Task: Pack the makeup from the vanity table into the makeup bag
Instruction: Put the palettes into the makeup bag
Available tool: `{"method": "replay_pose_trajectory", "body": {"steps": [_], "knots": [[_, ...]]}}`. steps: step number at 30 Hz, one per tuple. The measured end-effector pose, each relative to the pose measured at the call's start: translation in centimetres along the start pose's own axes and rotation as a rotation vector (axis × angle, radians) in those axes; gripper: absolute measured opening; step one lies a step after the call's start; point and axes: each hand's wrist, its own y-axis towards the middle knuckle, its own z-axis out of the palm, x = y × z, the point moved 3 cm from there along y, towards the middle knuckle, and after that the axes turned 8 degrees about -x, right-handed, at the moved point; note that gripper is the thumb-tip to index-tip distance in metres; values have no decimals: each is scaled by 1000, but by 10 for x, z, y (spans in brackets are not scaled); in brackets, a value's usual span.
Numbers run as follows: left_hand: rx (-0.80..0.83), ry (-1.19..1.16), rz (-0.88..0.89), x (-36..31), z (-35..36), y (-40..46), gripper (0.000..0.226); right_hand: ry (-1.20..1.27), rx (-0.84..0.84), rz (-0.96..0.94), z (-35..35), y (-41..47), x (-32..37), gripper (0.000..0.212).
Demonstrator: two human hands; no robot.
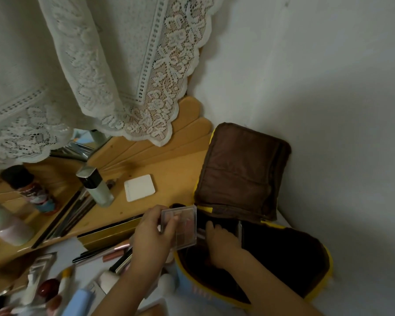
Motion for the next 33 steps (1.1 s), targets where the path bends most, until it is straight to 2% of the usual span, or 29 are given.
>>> {"method": "replay_pose_trajectory", "body": {"steps": [4, 7, 9, 13, 17, 18, 21, 26, 29, 31, 33], "knots": [[5, -20, -10, 0, 0, 1, 3, 85, 5, -59, -2, -7, 2, 75], [7, -29, -9, 0, 0, 3, 4, 7, -221, -129, -10, -5, -3, 60], [19, -39, 2, 0, 0, 4, 4, -17, -352, -113, -16, -2, -9, 51], [22, -31, 13, 1, -1, 5, 4, -140, -583, -86, -11, -1, -13, 55], [13, -26, 41, 2, -3, 6, 2, -250, -780, -20, -14, -3, -8, 16], [18, -28, 41, 3, -3, 6, 2, -249, -760, 1, -15, -3, -9, 14], [13, -22, 34, 2, -2, 6, 3, -171, -574, 21, -10, -5, -14, 35], [-41, 65, 133, -18, -8, 1, 6, -143, -539, -6, -6, -10, -17, 47], [59, 127, 303, -42, -6, -5, 13, -152, -527, -42, -10, -10, -19, 48], [168, 259, 407, -52, 6, -7, 23, -186, -510, -26, -10, -8, -21, 42], [261, 428, 534, -60, 21, -10, 23, -214, -499, -11, -9, -7, -26, 36]]}}
